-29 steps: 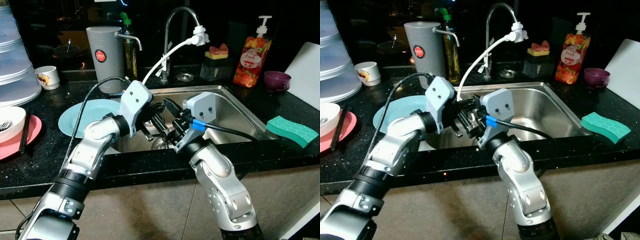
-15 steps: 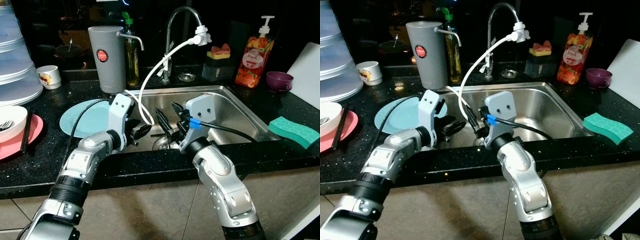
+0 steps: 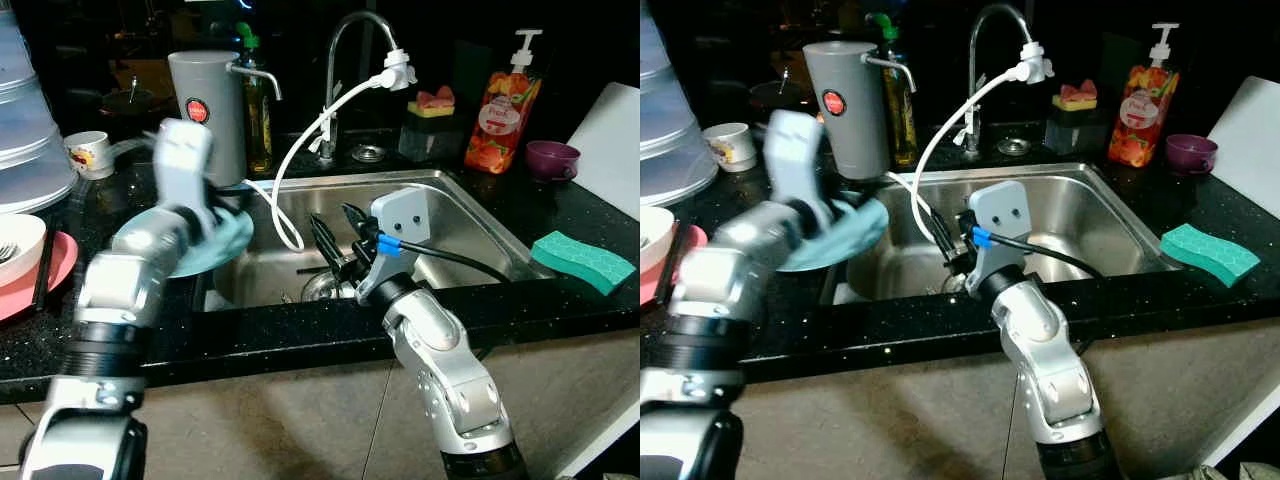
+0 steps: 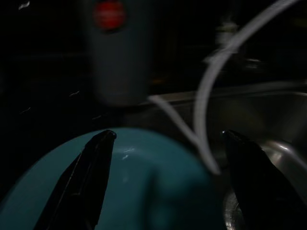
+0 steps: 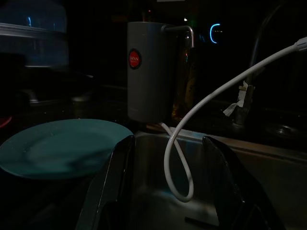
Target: Kitchen organization
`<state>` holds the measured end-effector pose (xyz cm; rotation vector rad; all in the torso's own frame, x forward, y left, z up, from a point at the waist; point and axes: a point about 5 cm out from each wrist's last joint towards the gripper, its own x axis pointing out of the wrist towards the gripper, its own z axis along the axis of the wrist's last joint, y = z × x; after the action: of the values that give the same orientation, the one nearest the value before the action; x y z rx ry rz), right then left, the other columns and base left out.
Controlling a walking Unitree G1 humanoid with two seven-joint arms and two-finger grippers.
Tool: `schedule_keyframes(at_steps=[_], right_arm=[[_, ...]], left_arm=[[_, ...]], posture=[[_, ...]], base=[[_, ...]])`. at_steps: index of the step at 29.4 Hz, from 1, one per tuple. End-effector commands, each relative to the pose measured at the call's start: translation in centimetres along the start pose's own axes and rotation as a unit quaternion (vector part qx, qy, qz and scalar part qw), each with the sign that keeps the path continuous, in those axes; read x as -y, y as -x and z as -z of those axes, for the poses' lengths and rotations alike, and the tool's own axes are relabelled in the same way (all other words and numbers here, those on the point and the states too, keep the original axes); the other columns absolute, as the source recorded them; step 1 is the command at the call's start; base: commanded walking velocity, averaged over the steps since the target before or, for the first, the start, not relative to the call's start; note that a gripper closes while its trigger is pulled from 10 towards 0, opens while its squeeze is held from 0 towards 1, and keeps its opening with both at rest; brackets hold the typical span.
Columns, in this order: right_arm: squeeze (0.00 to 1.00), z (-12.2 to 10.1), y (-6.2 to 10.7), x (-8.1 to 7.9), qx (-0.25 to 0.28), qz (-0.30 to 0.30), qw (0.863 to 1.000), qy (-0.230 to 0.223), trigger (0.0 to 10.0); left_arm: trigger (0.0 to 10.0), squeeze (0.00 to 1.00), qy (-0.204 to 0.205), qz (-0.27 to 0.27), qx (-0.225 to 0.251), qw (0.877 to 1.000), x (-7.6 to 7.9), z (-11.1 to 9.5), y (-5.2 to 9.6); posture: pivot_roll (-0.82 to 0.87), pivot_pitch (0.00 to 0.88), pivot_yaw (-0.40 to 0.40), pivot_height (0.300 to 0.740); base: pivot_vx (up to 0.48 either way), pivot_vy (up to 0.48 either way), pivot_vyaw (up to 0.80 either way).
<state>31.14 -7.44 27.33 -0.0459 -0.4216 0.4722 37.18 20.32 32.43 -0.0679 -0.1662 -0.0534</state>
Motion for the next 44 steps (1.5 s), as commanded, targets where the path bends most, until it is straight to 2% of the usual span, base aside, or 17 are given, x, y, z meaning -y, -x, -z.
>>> schedule_keyframes(at_steps=[1, 3, 4, 6, 7, 8, 10, 11, 13, 17, 23, 28, 33, 35, 43, 44], right_arm=[[0.0, 0.2, 0.0, -0.4, -0.001, -0.005, 1.0, -0.006, 10.0], [0.0, 0.2, -0.1, -0.4, -0.001, -0.007, 1.0, -0.007, 10.0], [0.0, 0.2, -0.1, -0.4, -0.001, -0.007, 1.0, -0.007, 10.0], [0.0, 0.2, -0.1, -0.5, 0.0, -0.009, 1.0, -0.008, 10.0], [0.0, 0.2, -0.1, -0.5, -0.001, -0.009, 1.0, -0.009, 10.0], [0.0, 0.2, -0.1, -0.5, -0.001, -0.009, 1.0, -0.009, 10.0], [0.0, 0.2, -0.1, -0.5, -0.001, -0.01, 1.0, -0.008, 10.0], [0.0, 0.2, -0.1, -0.5, -0.001, -0.01, 1.0, -0.008, 10.0], [0.0, 0.2, 0.0, -0.4, -0.003, -0.008, 1.0, -0.007, 10.0], [0.0, 0.3, 0.0, -0.4, -0.003, -0.008, 1.0, -0.007, 10.0], [0.0, 0.2, -0.1, -0.5, -0.001, -0.01, 1.0, -0.008, 10.0], [0.0, 0.1, -0.1, -0.5, 0.0, -0.011, 1.0, -0.006, 10.0], [0.0, 0.1, -0.1, -0.4, 0.001, -0.012, 1.0, -0.006, 10.0], [0.0, 0.1, -0.1, -0.5, 0.002, -0.014, 1.0, -0.006, 10.0], [0.0, 0.0, -0.2, -0.5, 0.004, -0.016, 1.0, -0.006, 10.0], [0.0, 0.0, -0.3, -0.5, 0.005, -0.017, 1.0, -0.006, 10.0]], left_arm=[[10.0, 0.0, 0.038, -0.086, -0.017, 0.995, -2.9, 0.2, 0.5], [10.0, 0.0, 0.049, -0.135, -0.011, 0.99, -4.6, 0.1, 1.0], [10.0, 0.0, 0.049, -0.135, -0.011, 0.99, -4.6, 0.1, 1.0], [10.0, 0.0, 0.097, -0.191, -0.03, 0.976, -6.6, 0.8, 1.5], [10.0, 0.0, 0.124, -0.226, -0.044, 0.965, -7.6, 1.4, 1.9], [10.0, 0.0, 0.124, -0.226, -0.044, 0.965, -7.6, 1.4, 1.9], [10.0, 0.0, 0.148, -0.263, -0.06, 0.951, -8.6, 2.0, 2.4], [10.0, 0.0, 0.148, -0.263, -0.06, 0.951, -8.6, 2.0, 2.4], [10.0, 0.0, 0.173, -0.283, -0.075, 0.94, -8.7, 2.9, 2.9], [10.0, 0.0, 0.191, -0.292, -0.089, 0.933, -8.8, 3.6, 3.0], [10.0, 0.0, 0.255, -0.247, -0.103, 0.929, -7.7, 4.2, 2.3], [10.0, 0.0, 0.282, -0.248, -0.119, 0.919, -7.4, 4.7, 2.3], [10.0, 0.0, 0.313, -0.245, -0.139, 0.907, -7.1, 5.6, 2.4], [10.0, 0.0, 0.338, -0.244, -0.15, 0.896, -7.1, 6.1, 2.5], [10.0, 0.0, 0.386, -0.229, -0.172, 0.877, -6.6, 7.8, 2.3], [9.0, 0.0, 0.401, -0.224, -0.176, 0.871, -6.4, 8.2, 2.2]], posture=[[0.07, 0.138, 0.004, 0.74], [0.07, 0.138, 0.004, 0.74], [0.07, 0.138, 0.004, 0.74], [0.07, 0.141, 0.0, 0.74], [0.07, 0.141, 0.001, 0.74], [0.07, 0.141, 0.001, 0.74], [0.06, 0.143, 0.003, 0.74], [0.06, 0.143, 0.003, 0.74], [0.06, 0.143, 0.003, 0.74], [0.06, 0.142, 0.003, 0.74], [0.06, 0.136, 0.0, 0.74], [0.06, 0.133, 0.0, 0.74], [0.06, 0.128, -0.002, 0.74], [0.06, 0.123, -0.004, 0.74], [0.06, 0.119, -0.008, 0.74], [0.06, 0.117, -0.011, 0.74]], base=[[0.0, 0.0, 0.0], [0.0, 0.0, 0.0], [0.0, 0.0, 0.0], [0.0, 0.0, 0.0], [0.0, 0.0, 0.0], [0.0, 0.0, 0.0], [0.0, 0.0, 0.0], [0.0, 0.0, 0.0], [0.0, 0.0, 0.0], [0.0, 0.0, 0.0], [0.0, 0.0, 0.0], [0.0, 0.0, 0.0], [0.0, 0.0, 0.0], [0.0, 0.0, 0.0], [0.0, 0.0, 0.0], [0.0, 0.0, 0.0]])
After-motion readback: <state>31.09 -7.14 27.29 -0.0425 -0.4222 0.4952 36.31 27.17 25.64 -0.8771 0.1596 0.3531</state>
